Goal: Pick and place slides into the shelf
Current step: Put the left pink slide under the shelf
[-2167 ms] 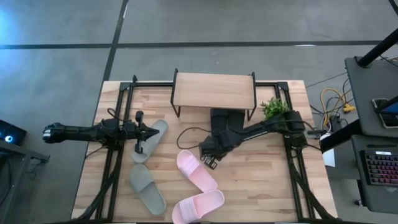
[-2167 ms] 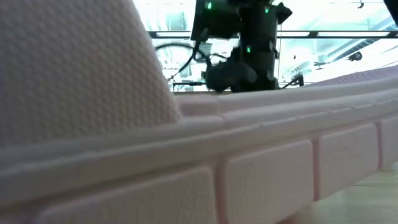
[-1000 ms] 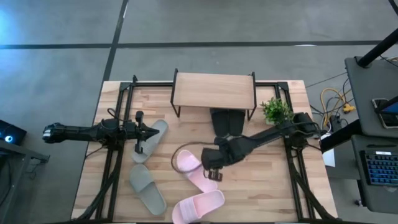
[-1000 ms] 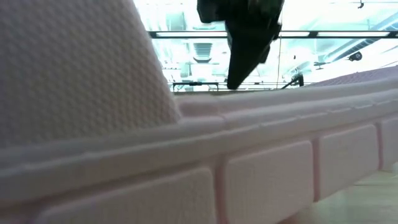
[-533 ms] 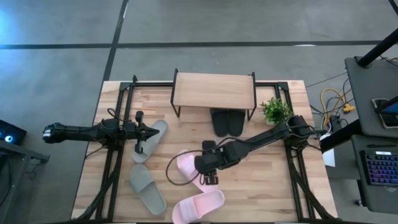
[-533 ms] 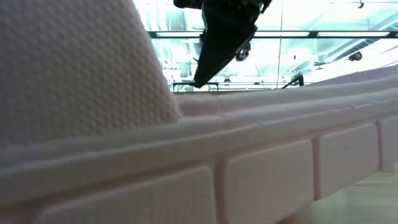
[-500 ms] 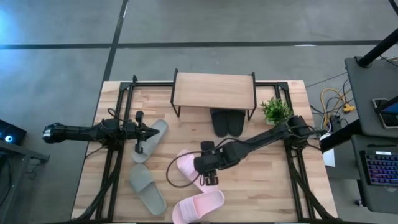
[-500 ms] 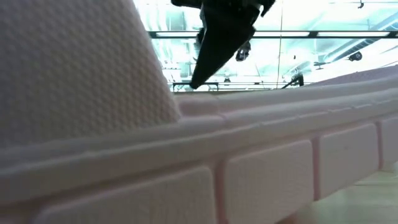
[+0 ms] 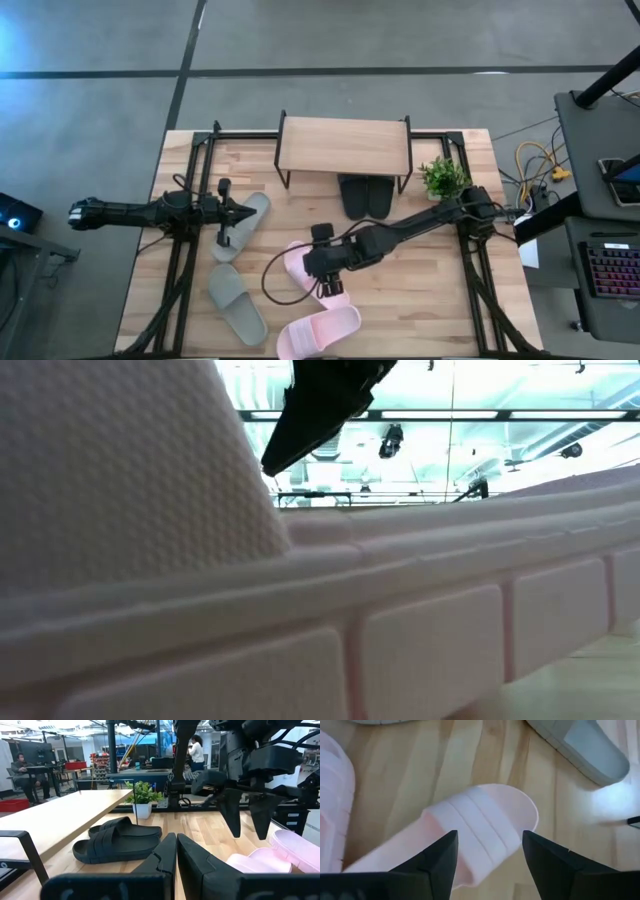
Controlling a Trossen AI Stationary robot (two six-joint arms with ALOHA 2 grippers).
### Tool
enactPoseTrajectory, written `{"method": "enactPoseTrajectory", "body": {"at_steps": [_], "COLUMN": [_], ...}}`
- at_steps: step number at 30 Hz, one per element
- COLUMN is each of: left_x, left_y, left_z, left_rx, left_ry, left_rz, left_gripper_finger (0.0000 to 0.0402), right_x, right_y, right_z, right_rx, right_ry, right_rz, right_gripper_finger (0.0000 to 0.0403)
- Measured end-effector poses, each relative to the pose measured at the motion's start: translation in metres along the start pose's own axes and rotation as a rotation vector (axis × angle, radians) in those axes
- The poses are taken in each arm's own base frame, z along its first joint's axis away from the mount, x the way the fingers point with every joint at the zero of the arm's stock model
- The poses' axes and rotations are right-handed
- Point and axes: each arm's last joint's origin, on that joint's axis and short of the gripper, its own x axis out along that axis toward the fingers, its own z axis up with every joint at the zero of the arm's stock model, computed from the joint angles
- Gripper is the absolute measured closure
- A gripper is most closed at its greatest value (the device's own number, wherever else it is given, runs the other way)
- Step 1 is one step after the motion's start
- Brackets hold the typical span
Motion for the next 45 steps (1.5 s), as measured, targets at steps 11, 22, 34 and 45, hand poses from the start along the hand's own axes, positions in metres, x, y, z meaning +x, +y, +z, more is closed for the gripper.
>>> {"method": "enactPoseTrajectory", "body": {"at_steps": [11, 22, 34, 45], "left_x": [0.000, 0.000, 0.000, 0.000], "left_y": [0.000, 0.000, 0.000, 0.000], "left_z": [0.000, 0.000, 0.000, 0.000], "left_rx": [0.000, 0.000, 0.000, 0.000], "left_ry": [-0.001, -0.001, 0.000, -0.001], "left_rz": [0.000, 0.000, 0.000, 0.000], "left_gripper_finger": [0.0402, 0.0402, 0.0402, 0.0402], "right_x": [0.009, 0.018, 0.045, 0.045], "right_y": [0.006, 0.008, 0.013, 0.008], "right_z": [-0.017, -0.024, -0.034, -0.021], "right_rx": [0.024, -0.109, -0.177, -0.172], "right_ry": [0.064, 0.055, 0.117, 0.021], "right_rz": [0.015, 0.018, -0.048, -0.140], "right_gripper_finger": [0.0188, 0.0188, 0.0188, 0.0188]}}
